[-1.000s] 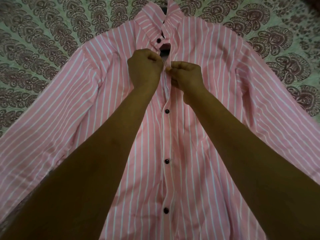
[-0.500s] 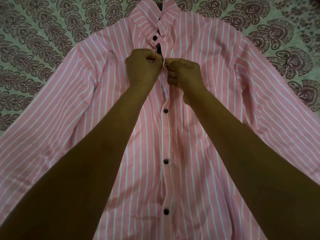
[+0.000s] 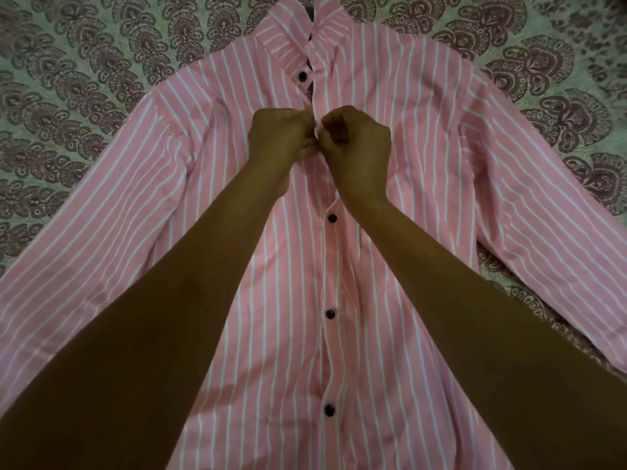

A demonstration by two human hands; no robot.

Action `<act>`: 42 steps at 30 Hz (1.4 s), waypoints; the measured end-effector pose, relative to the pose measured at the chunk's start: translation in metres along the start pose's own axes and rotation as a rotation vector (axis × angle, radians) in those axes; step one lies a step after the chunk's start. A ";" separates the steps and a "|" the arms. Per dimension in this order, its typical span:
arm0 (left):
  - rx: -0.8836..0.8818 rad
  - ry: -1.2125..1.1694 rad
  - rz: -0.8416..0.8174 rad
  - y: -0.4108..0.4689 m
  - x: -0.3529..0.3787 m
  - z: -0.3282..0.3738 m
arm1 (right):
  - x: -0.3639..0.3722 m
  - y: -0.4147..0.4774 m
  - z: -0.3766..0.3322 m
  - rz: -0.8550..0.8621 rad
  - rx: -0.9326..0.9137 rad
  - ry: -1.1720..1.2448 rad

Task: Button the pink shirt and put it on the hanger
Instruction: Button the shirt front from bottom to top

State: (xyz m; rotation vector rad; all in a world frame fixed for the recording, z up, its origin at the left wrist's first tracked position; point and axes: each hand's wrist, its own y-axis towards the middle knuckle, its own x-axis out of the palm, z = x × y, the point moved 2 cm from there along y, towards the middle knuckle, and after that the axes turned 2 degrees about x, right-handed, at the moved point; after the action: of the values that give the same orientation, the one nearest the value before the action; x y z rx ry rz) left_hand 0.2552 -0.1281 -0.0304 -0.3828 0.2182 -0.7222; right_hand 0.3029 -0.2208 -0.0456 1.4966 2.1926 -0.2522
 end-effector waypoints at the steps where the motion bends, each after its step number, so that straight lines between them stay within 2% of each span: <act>1: -0.009 -0.013 -0.008 -0.001 0.000 0.001 | 0.002 -0.001 0.000 0.013 -0.004 -0.007; 7: -0.043 -0.123 -0.027 -0.003 0.000 -0.002 | 0.006 -0.007 0.000 0.070 0.042 0.079; 12: -0.070 -0.105 -0.016 -0.001 0.003 -0.005 | 0.007 -0.010 0.000 0.091 0.074 0.113; 19: 0.093 0.001 0.077 0.000 0.004 -0.010 | 0.006 -0.012 -0.001 0.109 0.116 0.190; 24: 0.126 0.021 0.105 -0.001 0.002 -0.011 | 0.007 -0.015 -0.001 0.089 0.163 0.291; 28: 0.321 0.264 0.098 0.000 -0.003 -0.009 | 0.005 -0.009 0.001 0.025 0.231 0.310; 33: 0.550 0.412 0.079 -0.002 -0.006 -0.012 | -0.002 0.007 0.004 -0.136 0.478 0.515; 37: 0.788 0.653 0.066 -0.005 -0.001 -0.013 | -0.001 0.006 0.003 -0.116 0.605 0.626; 40: 0.812 0.757 0.095 -0.004 0.000 -0.017 | 0.003 -0.002 0.004 -0.096 0.685 0.693; 42: 0.726 0.666 0.100 -0.003 -0.005 -0.022 | 0.003 -0.006 0.007 -0.106 0.665 0.651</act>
State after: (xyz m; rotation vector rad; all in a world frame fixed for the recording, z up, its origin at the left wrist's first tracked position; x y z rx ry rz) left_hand 0.2427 -0.1325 -0.0488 0.5713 0.5719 -0.7604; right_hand 0.2986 -0.2236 -0.0539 2.0215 2.8873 -0.6584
